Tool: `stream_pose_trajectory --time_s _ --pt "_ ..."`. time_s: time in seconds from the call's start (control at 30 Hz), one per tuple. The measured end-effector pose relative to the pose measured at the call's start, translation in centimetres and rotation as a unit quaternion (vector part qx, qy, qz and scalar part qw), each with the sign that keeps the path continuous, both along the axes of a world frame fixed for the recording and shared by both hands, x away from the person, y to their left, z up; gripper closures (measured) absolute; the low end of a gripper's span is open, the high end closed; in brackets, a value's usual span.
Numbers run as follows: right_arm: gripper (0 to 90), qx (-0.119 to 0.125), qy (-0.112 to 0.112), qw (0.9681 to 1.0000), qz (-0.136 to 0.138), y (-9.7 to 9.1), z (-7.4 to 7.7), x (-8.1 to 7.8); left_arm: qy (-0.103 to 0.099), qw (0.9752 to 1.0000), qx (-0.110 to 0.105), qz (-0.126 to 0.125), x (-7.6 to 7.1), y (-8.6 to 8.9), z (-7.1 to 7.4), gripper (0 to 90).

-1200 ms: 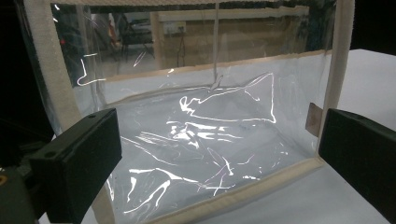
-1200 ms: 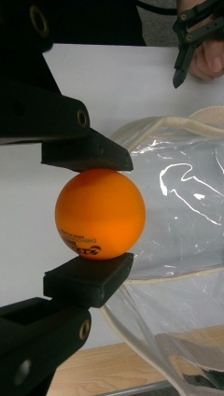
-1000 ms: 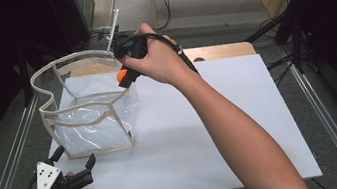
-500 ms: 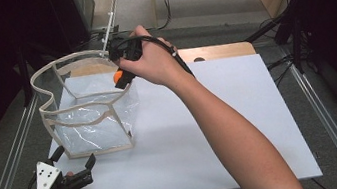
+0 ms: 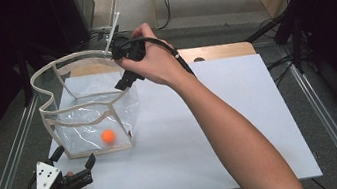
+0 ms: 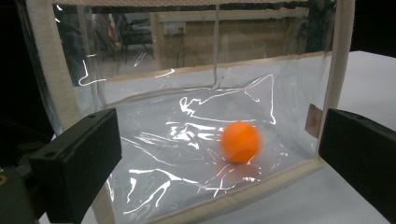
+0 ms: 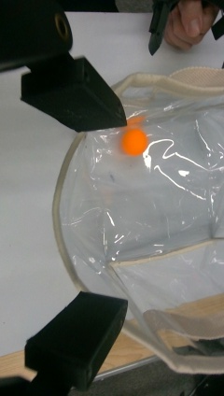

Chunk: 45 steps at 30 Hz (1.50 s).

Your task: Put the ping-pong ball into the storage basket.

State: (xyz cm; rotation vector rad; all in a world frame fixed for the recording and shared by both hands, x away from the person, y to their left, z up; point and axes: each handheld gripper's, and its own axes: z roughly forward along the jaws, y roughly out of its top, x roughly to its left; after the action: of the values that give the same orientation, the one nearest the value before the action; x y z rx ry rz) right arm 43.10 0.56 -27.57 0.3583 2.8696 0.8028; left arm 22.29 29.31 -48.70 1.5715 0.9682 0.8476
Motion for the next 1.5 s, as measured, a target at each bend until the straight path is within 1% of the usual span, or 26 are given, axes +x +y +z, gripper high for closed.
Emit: stream_pose_trajectory --time_s 0.13,0.17,0.2,0.37,0.4,0.6,0.73,0.8,0.97,1.17,1.2,1.27,1.5 --pt "7.7 0.010 -0.005 0.9999 -0.010 -0.9 -0.1 0.0 0.000 1.0000 0.000 0.001 0.0 0.0 0.0 0.1" --pt "2.7 0.012 -0.006 0.9998 -0.013 -1.2 -0.1 0.0 0.000 1.0000 0.000 0.001 0.0 -0.1 0.0 0.1" --pt "0.0 0.012 -0.005 0.9998 -0.018 -1.4 -0.1 0.0 0.000 1.0000 0.000 0.001 0.0 -0.1 0.0 0.1" --pt "0.0 0.016 -0.010 0.9995 -0.024 -2.4 -0.2 -0.3 0.001 1.0000 0.002 0.001 0.0 -0.1 0.0 0.1" --pt "0.0 0.018 -0.008 0.9995 -0.025 -2.6 -0.2 -0.4 0.001 1.0000 0.002 0.001 0.0 -0.1 0.0 0.1" --pt "0.0 0.013 -0.010 0.9995 -0.026 -3.6 -0.5 -0.7 0.000 1.0000 0.002 0.001 0.0 -0.1 0.0 0.1" --pt "0.0 0.011 -0.008 0.9995 -0.029 -4.1 -0.9 -0.9 0.001 1.0000 0.002 0.001 0.0 -0.1 0.0 0.1" --pt "0.0 0.013 -0.004 0.9994 -0.032 -4.3 -1.2 -1.0 0.001 1.0000 0.001 0.001 0.0 -0.1 0.0 0.1" --pt "0.0 0.002 -0.004 0.9996 -0.027 -4.9 -2.0 -1.3 0.000 1.0000 0.002 0.001 0.0 -0.1 0.0 0.1" --pt "0.0 0.003 -0.003 0.9996 -0.028 -5.7 -3.0 -1.5 0.001 1.0000 0.003 0.001 0.0 -0.1 0.0 0.1" --pt "0.0 0.003 0.001 0.9996 -0.029 -5.8 -3.2 -1.6 0.001 1.0000 0.002 0.001 0.0 -0.1 0.0 0.1" --pt "0.0 0.000 -0.002 0.9996 -0.030 -6.1 -3.5 -1.6 0.001 1.0000 0.003 0.001 0.0 -0.1 0.0 0.1" --pt "0.0 -0.004 0.008 0.9995 -0.031 -6.8 -4.8 -2.0 0.001 1.0000 0.003 0.001 0.0 -0.2 0.0 0.1"
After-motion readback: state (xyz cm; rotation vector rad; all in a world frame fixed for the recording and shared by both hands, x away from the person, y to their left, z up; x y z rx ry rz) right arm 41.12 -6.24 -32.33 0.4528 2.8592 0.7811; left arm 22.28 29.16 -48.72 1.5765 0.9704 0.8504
